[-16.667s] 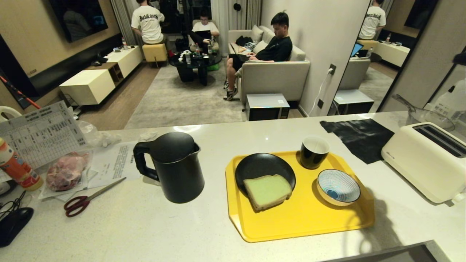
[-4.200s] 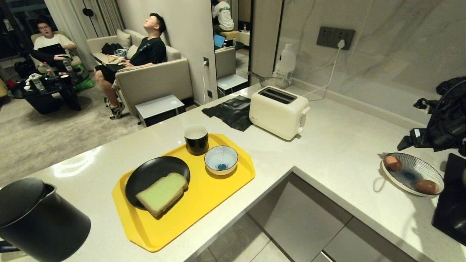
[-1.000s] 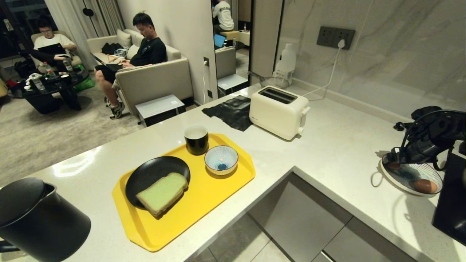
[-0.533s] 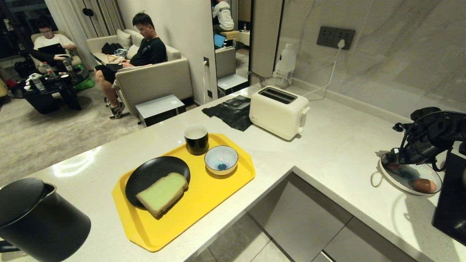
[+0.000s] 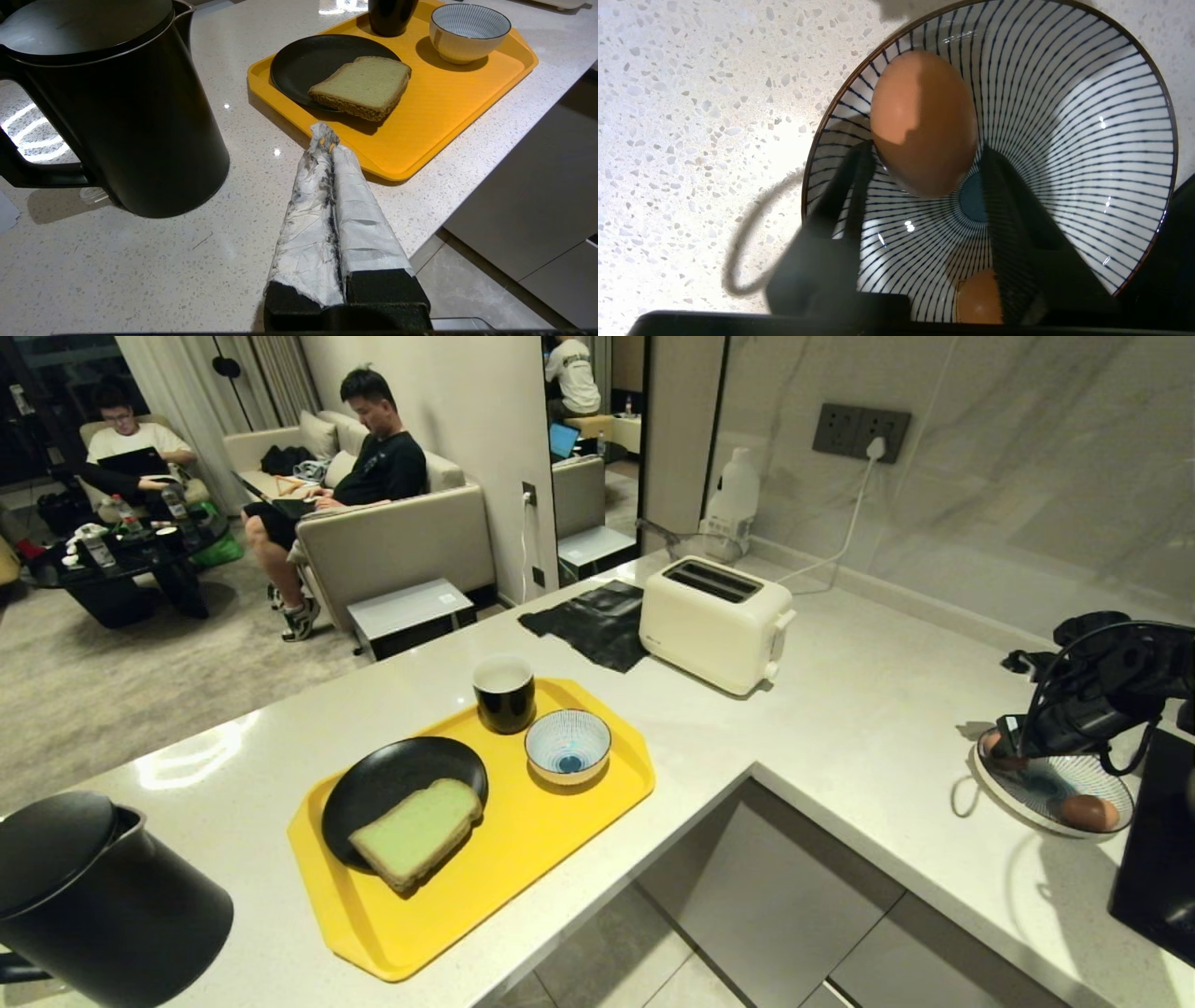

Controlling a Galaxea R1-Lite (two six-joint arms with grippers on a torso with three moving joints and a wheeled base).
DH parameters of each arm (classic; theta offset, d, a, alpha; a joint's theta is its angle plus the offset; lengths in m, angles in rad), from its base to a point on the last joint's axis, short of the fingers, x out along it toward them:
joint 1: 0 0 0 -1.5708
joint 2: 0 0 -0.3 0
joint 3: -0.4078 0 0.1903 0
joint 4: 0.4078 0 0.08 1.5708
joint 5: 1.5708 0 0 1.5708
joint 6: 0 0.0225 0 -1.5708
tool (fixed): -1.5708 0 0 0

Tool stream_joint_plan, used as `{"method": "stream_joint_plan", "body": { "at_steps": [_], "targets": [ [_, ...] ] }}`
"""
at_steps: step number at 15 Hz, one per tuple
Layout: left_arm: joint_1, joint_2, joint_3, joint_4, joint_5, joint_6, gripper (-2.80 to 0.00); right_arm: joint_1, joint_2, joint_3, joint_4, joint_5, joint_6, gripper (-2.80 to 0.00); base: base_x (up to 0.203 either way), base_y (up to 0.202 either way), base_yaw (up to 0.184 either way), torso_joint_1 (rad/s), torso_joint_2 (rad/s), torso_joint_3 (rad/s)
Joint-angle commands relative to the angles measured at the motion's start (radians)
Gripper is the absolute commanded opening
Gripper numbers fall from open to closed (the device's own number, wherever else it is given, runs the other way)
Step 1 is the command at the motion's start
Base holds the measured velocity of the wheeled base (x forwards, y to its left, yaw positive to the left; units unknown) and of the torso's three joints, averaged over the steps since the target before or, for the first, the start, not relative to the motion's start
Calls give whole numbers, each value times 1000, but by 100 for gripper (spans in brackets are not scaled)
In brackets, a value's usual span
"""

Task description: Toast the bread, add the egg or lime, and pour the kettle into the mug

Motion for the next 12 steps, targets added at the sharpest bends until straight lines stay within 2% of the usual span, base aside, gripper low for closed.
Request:
{"method": "stream_joint_plan", "body": {
  "at_steps": [1, 9, 12],
  "targets": [
    [0, -3, -1, 0, 0, 0, -280, -10, 9, 0, 3, 43, -3, -280, 0, 0, 0, 0, 0, 0],
    [0, -3, 0, 0, 0, 0, -280, -49, 5, 0, 7, 63, -10, -280, 0, 0, 0, 0, 0, 0],
    [0, -3, 0, 0, 0, 0, -280, -64, -45, 1, 22, 105, -17, -280, 0, 0, 0, 0, 0, 0]
  ]
}}
